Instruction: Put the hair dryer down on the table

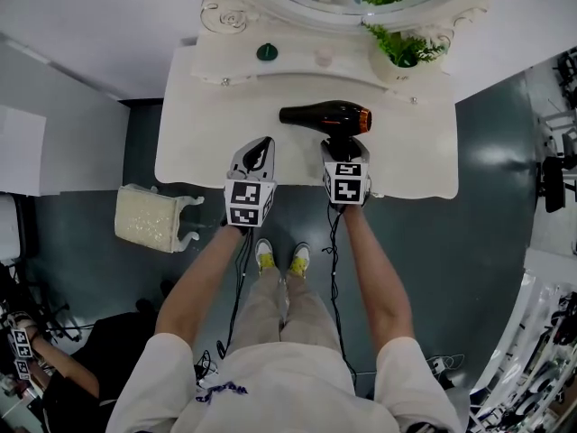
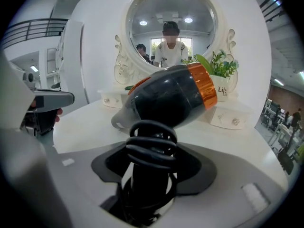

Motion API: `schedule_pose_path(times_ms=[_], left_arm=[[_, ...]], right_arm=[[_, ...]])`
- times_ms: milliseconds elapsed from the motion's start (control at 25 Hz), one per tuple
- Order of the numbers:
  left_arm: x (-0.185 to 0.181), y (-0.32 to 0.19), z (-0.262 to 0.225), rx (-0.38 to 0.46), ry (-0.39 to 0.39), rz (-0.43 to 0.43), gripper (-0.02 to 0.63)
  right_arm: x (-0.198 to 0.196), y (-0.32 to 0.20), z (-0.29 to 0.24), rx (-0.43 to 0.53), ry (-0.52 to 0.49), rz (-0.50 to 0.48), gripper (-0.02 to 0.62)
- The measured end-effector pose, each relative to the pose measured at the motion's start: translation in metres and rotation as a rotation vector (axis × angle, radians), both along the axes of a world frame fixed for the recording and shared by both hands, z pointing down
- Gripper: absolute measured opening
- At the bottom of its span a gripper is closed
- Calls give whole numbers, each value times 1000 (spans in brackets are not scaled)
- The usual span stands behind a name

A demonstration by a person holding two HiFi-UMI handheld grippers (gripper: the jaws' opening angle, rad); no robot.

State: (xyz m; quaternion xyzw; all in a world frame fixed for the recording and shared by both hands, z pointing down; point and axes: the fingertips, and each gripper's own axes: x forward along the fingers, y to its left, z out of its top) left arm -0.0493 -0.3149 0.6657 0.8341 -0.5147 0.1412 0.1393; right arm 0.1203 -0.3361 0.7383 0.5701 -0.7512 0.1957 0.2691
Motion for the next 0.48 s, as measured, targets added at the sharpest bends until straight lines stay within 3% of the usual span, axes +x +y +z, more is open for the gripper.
schedule_pose_path(times_ms=[480], left_arm=[[-6, -6, 2, -4, 1, -16, 8]], right_arm=[[11, -13, 14, -61, -5, 22, 295]])
